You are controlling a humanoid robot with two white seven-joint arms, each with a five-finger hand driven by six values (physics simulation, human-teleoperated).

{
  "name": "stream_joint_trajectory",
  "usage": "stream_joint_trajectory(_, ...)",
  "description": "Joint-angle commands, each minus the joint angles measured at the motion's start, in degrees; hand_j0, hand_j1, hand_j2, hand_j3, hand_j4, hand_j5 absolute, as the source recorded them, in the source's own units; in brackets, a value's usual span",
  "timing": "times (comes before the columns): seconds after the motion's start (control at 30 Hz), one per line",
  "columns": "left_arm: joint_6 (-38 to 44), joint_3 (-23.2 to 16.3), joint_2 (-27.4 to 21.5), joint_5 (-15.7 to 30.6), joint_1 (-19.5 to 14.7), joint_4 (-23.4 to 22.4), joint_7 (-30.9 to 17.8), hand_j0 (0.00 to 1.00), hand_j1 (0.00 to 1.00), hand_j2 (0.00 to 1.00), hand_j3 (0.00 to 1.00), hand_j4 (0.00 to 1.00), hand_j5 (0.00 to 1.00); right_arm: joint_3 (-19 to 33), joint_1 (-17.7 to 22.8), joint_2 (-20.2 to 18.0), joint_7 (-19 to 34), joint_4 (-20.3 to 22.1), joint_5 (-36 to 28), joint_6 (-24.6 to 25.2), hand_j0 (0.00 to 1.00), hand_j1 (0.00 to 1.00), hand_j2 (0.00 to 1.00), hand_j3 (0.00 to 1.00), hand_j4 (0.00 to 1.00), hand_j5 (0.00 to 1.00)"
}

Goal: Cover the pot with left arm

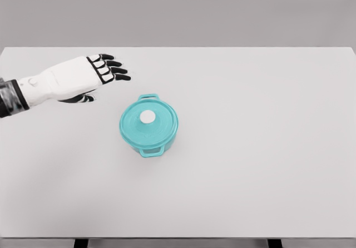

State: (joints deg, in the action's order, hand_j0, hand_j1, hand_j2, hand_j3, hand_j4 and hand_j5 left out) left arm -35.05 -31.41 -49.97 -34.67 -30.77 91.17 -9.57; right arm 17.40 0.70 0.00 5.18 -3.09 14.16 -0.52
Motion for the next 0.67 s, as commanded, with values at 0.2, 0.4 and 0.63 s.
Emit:
stream_joint_trajectory(0.2, 0.0, 7.9, -3.6, 1.5, 3.1, -3.5, -0.5, 1.00, 1.00, 1.00, 1.00, 1.00, 1.00, 0.0, 0.0, 0.0, 0.0, 0.0, 0.0, 0.0, 1.00, 1.00, 1.00, 1.00, 1.00, 1.00)
stream_joint_trajectory(0.4, 0.0, 7.8, -3.6, 0.8, 3.8, -4.1, -0.6, 1.00, 1.00, 1.00, 1.00, 1.00, 1.00, 0.0, 0.0, 0.0, 0.0, -0.1, 0.0, 0.0, 1.00, 1.00, 1.00, 1.00, 1.00, 1.00)
stream_joint_trajectory(0.63, 0.0, 7.5, -3.5, 0.6, 3.9, -5.0, -0.6, 1.00, 1.00, 1.00, 1.00, 1.00, 1.00, 0.0, 0.0, 0.0, 0.0, 0.0, 0.0, 0.0, 1.00, 1.00, 1.00, 1.00, 1.00, 1.00)
